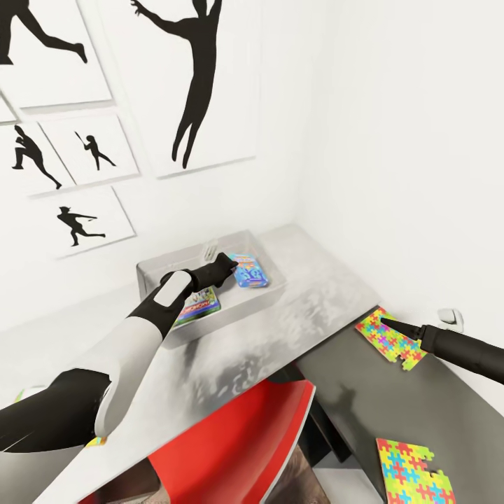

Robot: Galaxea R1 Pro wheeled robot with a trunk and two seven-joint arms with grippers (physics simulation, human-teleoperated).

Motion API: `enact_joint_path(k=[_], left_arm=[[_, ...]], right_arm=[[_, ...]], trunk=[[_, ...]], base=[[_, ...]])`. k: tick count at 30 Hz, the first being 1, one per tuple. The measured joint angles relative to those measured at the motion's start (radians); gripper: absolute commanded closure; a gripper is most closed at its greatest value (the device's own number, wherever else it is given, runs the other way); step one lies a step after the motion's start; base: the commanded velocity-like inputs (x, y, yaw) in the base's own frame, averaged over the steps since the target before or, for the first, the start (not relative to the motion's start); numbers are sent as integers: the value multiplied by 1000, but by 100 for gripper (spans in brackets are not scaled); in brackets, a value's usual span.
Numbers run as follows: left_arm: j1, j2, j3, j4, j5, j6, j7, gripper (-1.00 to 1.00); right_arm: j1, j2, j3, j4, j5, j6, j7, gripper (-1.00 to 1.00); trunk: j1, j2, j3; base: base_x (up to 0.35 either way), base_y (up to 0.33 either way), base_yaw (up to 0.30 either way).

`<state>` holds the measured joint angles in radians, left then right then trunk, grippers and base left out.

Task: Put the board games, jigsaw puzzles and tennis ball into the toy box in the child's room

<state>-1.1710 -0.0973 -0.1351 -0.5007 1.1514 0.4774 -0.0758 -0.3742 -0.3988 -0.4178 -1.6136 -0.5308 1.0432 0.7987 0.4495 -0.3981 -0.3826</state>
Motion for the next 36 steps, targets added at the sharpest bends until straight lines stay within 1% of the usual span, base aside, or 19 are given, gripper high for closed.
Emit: enact_joint_path(k=[26, 36], left_arm=[[7, 1, 1, 0, 0, -1, 0, 100], [11, 9, 2, 0, 0, -1, 1, 100]], right_arm=[[-1, 0, 0, 0, 0, 0, 0, -100], [0, 0, 0, 0, 0, 0, 0, -100]], trunk=[[0, 0, -42], [0, 0, -47]], base=[[0, 0, 0], [0, 0, 0]])
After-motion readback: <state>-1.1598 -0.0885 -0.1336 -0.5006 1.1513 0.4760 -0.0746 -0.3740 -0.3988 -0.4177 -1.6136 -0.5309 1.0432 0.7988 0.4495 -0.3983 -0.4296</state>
